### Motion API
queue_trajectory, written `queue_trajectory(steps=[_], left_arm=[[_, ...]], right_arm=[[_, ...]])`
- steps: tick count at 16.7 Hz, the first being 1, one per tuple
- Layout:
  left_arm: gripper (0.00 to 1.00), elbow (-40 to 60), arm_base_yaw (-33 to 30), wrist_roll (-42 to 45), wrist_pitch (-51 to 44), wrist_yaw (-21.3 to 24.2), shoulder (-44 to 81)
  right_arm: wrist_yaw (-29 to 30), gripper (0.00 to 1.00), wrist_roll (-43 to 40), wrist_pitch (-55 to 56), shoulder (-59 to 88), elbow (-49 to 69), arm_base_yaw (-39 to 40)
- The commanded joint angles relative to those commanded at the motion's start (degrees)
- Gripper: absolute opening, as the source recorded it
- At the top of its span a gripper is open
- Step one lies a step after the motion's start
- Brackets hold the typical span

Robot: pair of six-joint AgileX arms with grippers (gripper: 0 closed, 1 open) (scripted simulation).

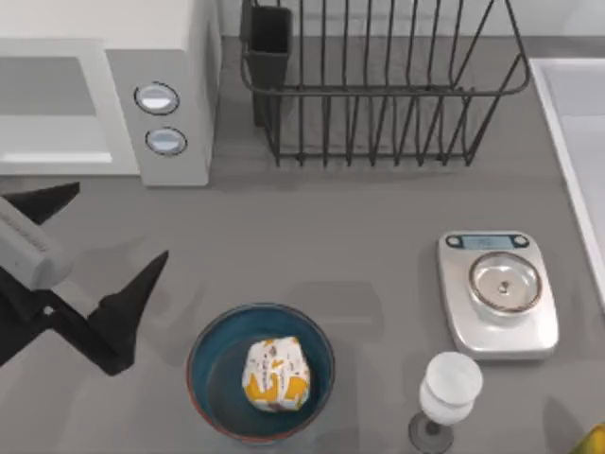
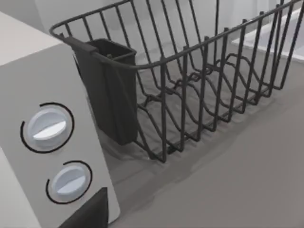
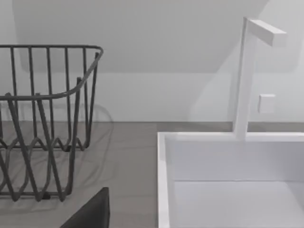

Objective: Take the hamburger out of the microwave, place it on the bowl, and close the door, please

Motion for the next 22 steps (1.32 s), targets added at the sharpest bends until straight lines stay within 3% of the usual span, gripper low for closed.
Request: queue_trajectory(steps=[4, 8, 11, 16, 22], left_arm=[[1.00, -5.19, 5.15, -7.01, -9.49, -12.38, -22.91], [1.00, -9.14, 9.07, -12.34, -16.70, -21.79, -36.58], [1.00, -10.47, 10.39, -14.14, -19.13, -24.97, -40.44], [1.00, -10.50, 10.42, -14.19, -19.19, -25.05, -40.54], [0.55, -10.50, 10.42, -14.19, -19.19, -25.05, -40.54]], right_arm=[[0.00, 1.00, 0.00, 0.00, 0.00, 0.00, 0.00], [0.00, 1.00, 0.00, 0.00, 0.00, 0.00, 0.00], [0.00, 1.00, 0.00, 0.00, 0.00, 0.00, 0.00], [0.00, 1.00, 0.00, 0.00, 0.00, 0.00, 0.00], [0.00, 1.00, 0.00, 0.00, 0.00, 0.00, 0.00]])
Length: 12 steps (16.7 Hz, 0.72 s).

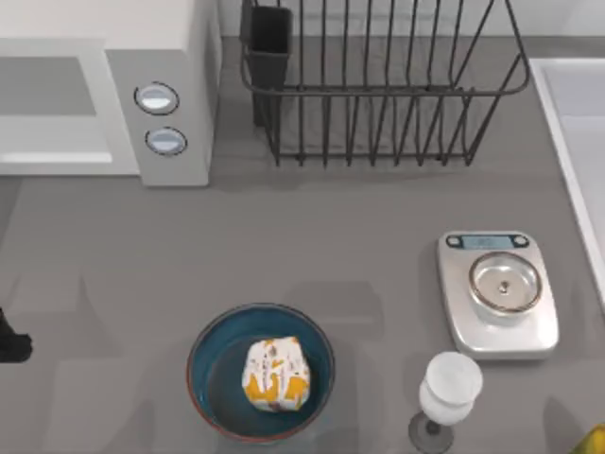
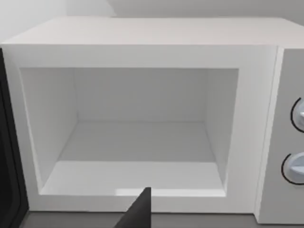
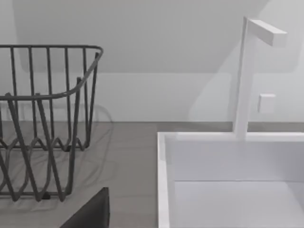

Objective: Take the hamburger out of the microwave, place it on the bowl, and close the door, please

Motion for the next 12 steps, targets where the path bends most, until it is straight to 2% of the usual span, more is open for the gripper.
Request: queue_trajectory(steps=[7, 12], left_arm=[[0.02, 0.00, 0.00, 0.00, 0.00, 0.00, 0.00], [0.00, 0.00, 0.00, 0.00, 0.00, 0.00, 0.00]], right_arm=[[0.00, 1.00, 0.00, 0.00, 0.00, 0.00, 0.00], [0.00, 1.00, 0.00, 0.00, 0.00, 0.00, 0.00]])
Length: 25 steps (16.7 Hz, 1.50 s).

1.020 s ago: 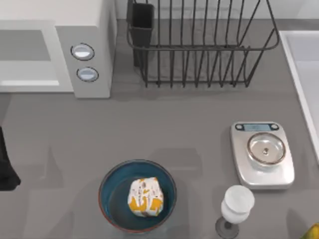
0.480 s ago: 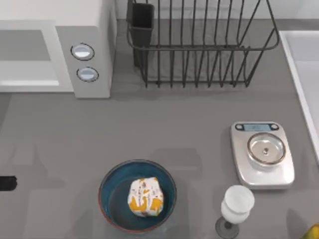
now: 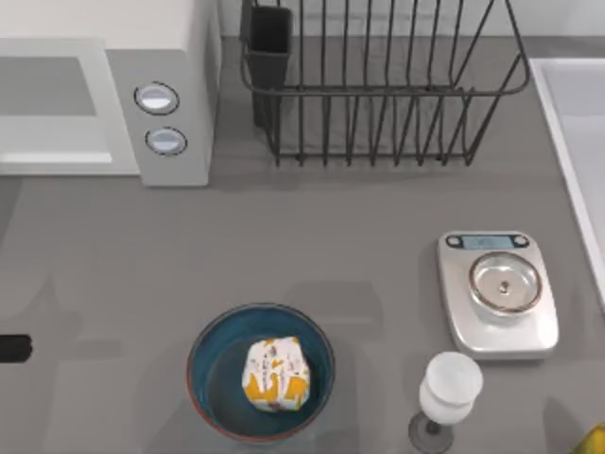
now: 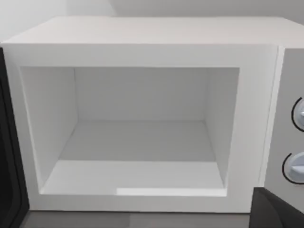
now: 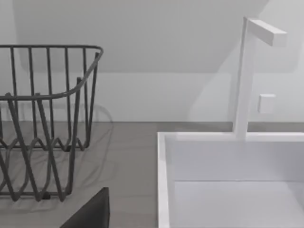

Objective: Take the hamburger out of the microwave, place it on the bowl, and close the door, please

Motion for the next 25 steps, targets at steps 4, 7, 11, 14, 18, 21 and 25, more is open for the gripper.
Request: queue_trajectory(steps=[4, 7, 11, 14, 18, 21, 25], left_arm=[[0.00, 0.02, -0.01, 0.01, 0.01, 0.01, 0.02], [0.00, -0.71, -2.31, 0.04, 2.48, -2.29, 2.07], [0.00, -2.03, -6.63, 0.10, 7.89, -6.61, 5.80], [0.00, -2.10, -6.84, 0.10, 8.11, -6.82, 5.99], [0.00, -1.82, -8.01, 0.13, 10.38, -8.01, 8.20], [0.00, -1.56, -10.98, 0.24, 17.09, -10.96, 15.27], [0.00, -1.11, -13.44, 0.35, 22.82, -13.40, 21.40]], right_arm=[[0.00, 1.00, 0.00, 0.00, 0.00, 0.00, 0.00], [0.00, 1.00, 0.00, 0.00, 0.00, 0.00, 0.00], [0.00, 1.00, 0.00, 0.00, 0.00, 0.00, 0.00], [0.00, 1.00, 0.00, 0.00, 0.00, 0.00, 0.00], [0.00, 1.00, 0.00, 0.00, 0.00, 0.00, 0.00], [0.00, 1.00, 0.00, 0.00, 0.00, 0.00, 0.00], [0.00, 1.00, 0.00, 0.00, 0.00, 0.00, 0.00]])
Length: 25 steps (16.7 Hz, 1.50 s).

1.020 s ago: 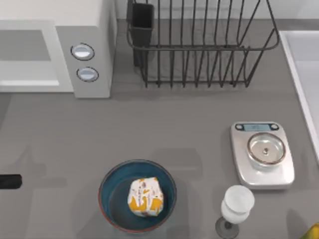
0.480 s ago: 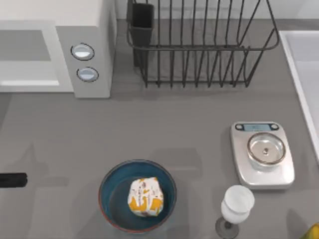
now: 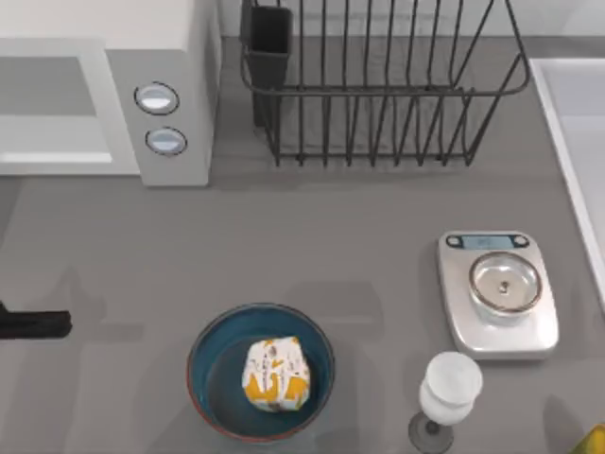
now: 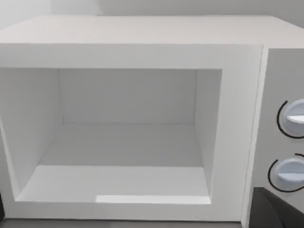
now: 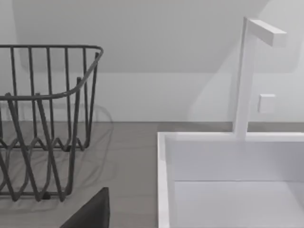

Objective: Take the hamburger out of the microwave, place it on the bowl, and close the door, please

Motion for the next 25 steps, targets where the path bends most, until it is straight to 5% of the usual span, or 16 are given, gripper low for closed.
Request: queue_trajectory(steps=[6, 13, 19, 25], left_arm=[[0.00, 0.36, 1.12, -0.02, -0.33, 1.04, 0.20], [0.00, 5.98, 12.69, -0.02, -4.61, 12.61, 1.63], [0.00, 6.75, 13.56, 0.72, -5.31, 13.24, 2.10], [0.00, 22.72, 29.55, 15.17, -18.04, 22.35, 18.19]], right_arm=[[0.00, 1.00, 0.00, 0.00, 0.00, 0.00, 0.00], [0.00, 1.00, 0.00, 0.00, 0.00, 0.00, 0.00], [0.00, 1.00, 0.00, 0.00, 0.00, 0.00, 0.00], [0.00, 1.00, 0.00, 0.00, 0.00, 0.00, 0.00]])
